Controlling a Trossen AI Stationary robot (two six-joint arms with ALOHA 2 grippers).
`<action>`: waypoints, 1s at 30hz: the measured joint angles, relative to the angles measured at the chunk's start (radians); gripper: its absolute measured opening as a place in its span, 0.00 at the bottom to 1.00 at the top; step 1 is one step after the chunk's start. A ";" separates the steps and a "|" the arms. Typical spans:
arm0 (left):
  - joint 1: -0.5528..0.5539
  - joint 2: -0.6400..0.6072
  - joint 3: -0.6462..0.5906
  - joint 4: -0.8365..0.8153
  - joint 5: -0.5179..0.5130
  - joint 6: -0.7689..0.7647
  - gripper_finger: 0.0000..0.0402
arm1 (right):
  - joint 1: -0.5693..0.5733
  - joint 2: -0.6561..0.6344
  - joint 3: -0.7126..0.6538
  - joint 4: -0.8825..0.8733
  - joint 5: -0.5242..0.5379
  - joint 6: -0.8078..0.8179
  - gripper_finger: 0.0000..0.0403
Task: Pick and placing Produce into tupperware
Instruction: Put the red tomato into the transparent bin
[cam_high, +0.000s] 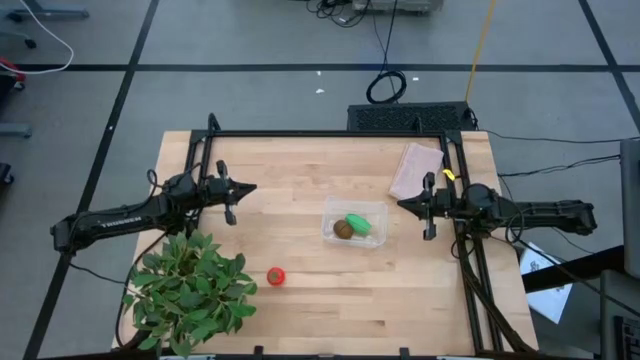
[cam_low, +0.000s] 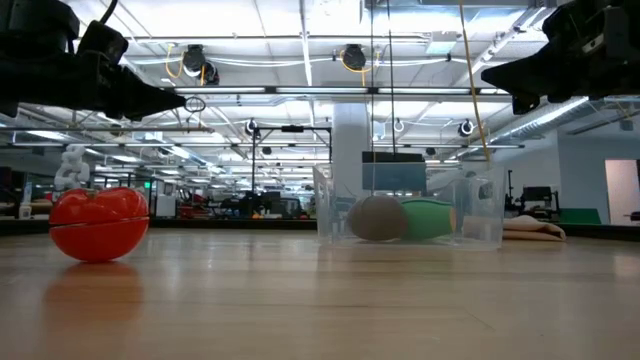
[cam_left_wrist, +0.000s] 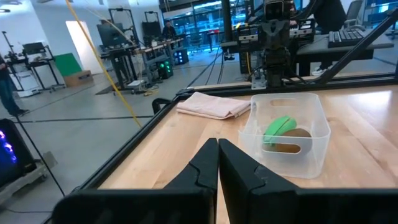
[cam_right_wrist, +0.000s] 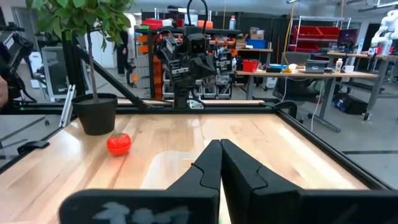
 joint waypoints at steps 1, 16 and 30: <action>0.000 0.000 0.000 0.000 0.000 -0.004 0.04 | 0.000 0.000 0.000 0.000 0.000 0.000 0.00; -0.003 0.017 0.014 0.001 0.194 -0.039 0.04 | 0.000 0.000 0.000 -0.007 0.000 -0.011 0.00; -0.058 0.349 0.237 -0.088 0.262 -0.028 0.04 | 0.000 0.000 0.000 -0.002 0.000 -0.026 0.00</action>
